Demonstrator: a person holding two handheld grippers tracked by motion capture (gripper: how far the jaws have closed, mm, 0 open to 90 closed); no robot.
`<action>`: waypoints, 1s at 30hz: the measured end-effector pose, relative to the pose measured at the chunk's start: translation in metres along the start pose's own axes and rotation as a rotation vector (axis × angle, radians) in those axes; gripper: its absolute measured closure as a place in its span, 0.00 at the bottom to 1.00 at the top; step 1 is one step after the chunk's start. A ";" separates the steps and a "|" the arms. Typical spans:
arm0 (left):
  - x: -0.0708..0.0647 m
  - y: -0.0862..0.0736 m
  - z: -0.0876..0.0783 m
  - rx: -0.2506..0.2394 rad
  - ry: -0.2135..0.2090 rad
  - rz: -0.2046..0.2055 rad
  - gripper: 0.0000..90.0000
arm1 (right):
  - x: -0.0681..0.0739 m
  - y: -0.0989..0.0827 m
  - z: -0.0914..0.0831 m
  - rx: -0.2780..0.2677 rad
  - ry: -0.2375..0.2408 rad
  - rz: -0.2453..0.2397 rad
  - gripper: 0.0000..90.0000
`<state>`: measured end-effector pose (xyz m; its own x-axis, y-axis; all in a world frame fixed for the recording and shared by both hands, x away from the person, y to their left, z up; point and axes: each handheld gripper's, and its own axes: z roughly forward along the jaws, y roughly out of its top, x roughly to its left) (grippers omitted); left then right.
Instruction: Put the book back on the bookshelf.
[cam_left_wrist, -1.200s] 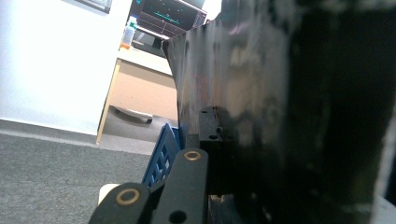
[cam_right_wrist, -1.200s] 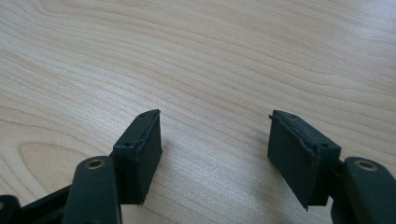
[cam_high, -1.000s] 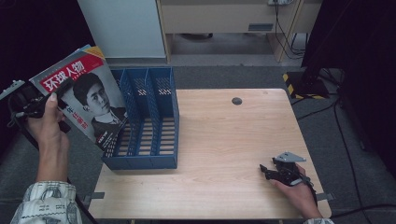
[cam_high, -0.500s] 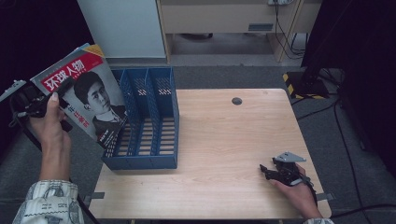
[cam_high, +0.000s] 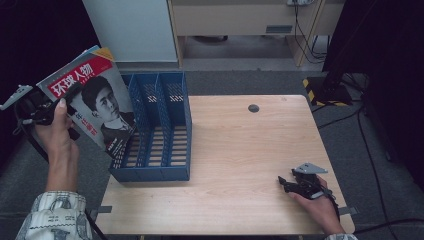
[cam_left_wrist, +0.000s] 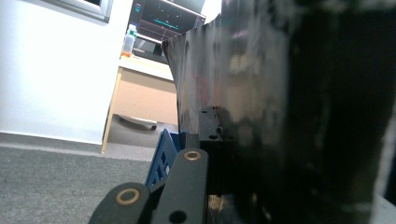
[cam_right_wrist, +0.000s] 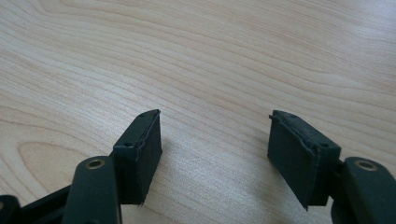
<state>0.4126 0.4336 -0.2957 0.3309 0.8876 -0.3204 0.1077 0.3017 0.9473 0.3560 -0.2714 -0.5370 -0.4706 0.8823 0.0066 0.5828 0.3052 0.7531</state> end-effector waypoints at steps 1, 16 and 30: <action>0.000 0.000 0.000 -0.004 0.001 0.001 0.96 | 0.000 0.000 0.000 0.000 0.000 0.000 0.39; 0.000 -0.019 0.002 -0.042 0.016 0.030 0.96 | 0.000 0.000 0.000 0.000 0.000 0.000 0.39; -0.002 -0.038 -0.004 -0.064 0.032 0.064 0.96 | 0.000 0.000 0.000 0.000 -0.001 0.001 0.39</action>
<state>0.4042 0.4213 -0.3310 0.3048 0.9161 -0.2605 0.0274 0.2649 0.9639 0.3561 -0.2714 -0.5370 -0.4699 0.8827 0.0067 0.5830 0.3046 0.7532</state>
